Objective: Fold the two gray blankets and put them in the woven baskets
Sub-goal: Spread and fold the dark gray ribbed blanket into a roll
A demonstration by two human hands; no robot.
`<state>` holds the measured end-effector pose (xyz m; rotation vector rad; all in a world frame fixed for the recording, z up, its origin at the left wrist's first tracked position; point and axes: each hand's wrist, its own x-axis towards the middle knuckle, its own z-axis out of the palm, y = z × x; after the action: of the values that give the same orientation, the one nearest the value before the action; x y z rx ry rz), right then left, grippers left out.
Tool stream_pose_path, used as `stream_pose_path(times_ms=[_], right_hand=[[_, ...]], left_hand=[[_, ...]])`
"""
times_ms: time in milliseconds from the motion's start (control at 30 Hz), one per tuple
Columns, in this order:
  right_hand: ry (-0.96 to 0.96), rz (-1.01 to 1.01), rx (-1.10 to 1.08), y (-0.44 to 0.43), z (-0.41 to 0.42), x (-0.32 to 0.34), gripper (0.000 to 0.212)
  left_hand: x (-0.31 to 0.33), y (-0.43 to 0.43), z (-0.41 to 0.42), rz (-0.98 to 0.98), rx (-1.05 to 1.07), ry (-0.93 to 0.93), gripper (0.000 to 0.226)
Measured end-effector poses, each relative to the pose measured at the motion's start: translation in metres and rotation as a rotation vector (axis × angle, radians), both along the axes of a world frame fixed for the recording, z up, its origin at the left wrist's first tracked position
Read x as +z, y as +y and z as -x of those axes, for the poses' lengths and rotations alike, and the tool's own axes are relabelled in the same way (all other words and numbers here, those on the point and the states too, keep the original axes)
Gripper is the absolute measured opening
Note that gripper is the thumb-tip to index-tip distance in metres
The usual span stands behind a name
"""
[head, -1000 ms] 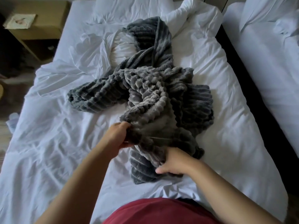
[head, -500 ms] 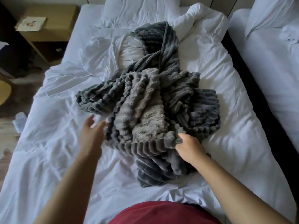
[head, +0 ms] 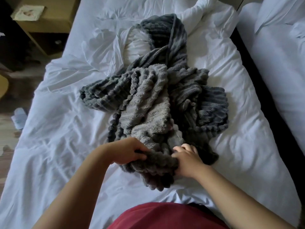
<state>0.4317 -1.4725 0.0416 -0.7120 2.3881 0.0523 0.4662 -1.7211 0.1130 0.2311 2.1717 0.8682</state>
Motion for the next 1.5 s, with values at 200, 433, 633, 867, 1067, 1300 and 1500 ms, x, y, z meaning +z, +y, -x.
stream_pose_path(times_ms=[200, 433, 633, 867, 1067, 1300, 1500], right_hand=[[0.023, 0.349, -0.479, -0.01, -0.003, 0.006, 0.018], [-0.366, 0.71, -0.092, -0.104, -0.048, 0.056, 0.012], [-0.455, 0.658, -0.463, -0.083, -0.054, 0.025, 0.035], [-0.313, 0.598, -1.151, -0.003, -0.078, -0.024, 0.038], [-0.345, 0.514, -1.298, 0.034, -0.074, -0.059, 0.031], [-0.504, 0.717, -1.273, -0.047, -0.015, -0.088, 0.061], [-0.625, 0.723, -0.771, -0.144, -0.006, -0.027, 0.022]], left_hand=[[-0.03, -0.064, -0.011, 0.646, 0.266, 0.012, 0.021], [-0.021, -0.016, 0.016, 0.047, 0.565, 0.222, 0.02], [-0.095, 0.035, 0.009, 0.094, -0.002, -0.236, 0.044], [-0.182, 0.019, -0.075, 0.636, 0.015, -0.371, 0.118], [-0.176, 0.031, -0.071, 0.594, 0.339, 0.012, 0.044], [-0.089, -0.024, -0.091, 0.142, 0.813, 0.365, 0.031], [-0.036, -0.092, -0.15, 0.616, 1.574, 0.168, 0.044]])
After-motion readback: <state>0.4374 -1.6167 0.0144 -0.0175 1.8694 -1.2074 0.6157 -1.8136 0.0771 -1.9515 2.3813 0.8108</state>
